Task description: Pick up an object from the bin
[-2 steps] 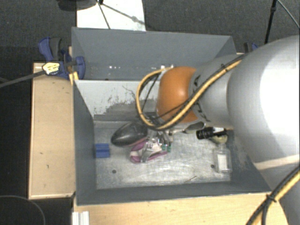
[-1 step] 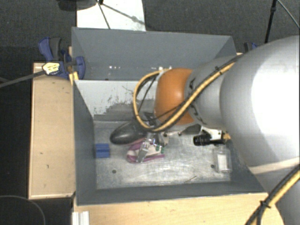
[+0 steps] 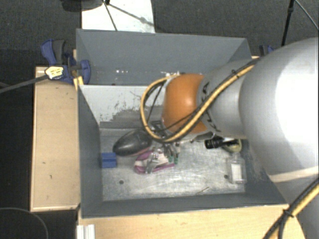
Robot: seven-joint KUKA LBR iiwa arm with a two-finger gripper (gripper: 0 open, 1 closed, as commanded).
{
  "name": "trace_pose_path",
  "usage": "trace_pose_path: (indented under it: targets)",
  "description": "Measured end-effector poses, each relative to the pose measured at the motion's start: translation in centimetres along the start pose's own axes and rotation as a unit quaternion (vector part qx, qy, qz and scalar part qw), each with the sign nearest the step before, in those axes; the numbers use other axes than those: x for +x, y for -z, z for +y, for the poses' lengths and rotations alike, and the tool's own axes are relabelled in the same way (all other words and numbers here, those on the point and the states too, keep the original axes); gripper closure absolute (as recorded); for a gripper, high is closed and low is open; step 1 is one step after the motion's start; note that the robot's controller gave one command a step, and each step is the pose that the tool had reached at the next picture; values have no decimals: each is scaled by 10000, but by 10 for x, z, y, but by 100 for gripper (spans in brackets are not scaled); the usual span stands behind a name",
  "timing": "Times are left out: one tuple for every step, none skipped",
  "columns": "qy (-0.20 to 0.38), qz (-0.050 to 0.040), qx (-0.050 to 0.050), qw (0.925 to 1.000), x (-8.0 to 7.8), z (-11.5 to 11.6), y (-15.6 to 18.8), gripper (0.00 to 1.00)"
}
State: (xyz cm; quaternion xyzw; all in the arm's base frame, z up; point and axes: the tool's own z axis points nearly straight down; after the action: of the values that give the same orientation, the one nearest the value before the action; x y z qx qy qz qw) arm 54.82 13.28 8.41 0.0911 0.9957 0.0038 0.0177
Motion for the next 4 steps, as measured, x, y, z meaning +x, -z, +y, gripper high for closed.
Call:
trace_pose_path:
  targets:
    - [27, 170, 30, 9998, 8, 2, 0, 100]
    - [-990, 134, 50, 9950, 25, -2, 85, 100]
    - [-973, 158, 69, 9951, 26, -3, 82, 0]
    - [-697, 140, 50, 9975, 7, -47, -2, 0]
